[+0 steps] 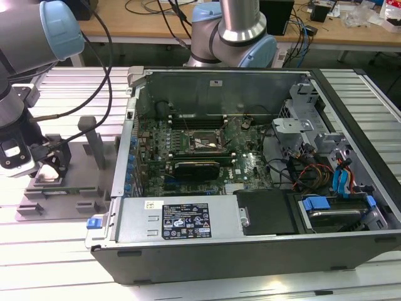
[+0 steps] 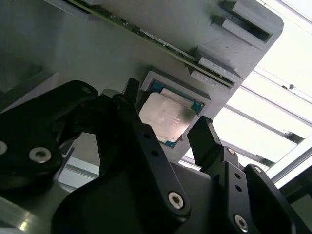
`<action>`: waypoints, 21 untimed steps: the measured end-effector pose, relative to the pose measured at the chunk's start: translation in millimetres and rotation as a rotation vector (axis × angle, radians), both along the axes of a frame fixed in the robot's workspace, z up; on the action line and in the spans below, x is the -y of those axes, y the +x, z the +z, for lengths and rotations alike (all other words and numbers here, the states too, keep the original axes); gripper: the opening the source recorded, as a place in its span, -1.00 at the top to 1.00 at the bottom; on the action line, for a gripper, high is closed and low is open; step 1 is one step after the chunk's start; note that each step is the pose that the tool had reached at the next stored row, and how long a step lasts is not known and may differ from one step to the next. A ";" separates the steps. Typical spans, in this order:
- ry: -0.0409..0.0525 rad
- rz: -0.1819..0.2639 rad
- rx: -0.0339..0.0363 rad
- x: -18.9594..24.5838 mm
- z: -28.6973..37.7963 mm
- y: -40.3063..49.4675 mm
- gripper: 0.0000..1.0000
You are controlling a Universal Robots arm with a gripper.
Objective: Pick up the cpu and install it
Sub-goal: 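Pick up the cpu and move it towards the insertion slot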
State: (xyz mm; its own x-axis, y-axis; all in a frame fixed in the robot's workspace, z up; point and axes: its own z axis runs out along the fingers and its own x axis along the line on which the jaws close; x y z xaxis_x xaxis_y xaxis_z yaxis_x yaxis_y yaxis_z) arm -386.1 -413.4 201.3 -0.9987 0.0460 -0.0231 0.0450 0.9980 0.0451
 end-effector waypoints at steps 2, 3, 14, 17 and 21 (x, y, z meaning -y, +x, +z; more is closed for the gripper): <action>0.0000 0.000 0.0000 0.0 0.0 0.0 -0.36; 0.0001 0.000 0.0001 0.0 -0.2 0.0 -0.36; 0.0158 0.040 0.0001 -0.2 -4.0 -0.1 -0.36; 0.0591 0.041 0.0011 -0.2 -5.0 -0.1 -0.36; 0.0600 0.041 0.0012 -1.1 -8.0 -3.5 -0.36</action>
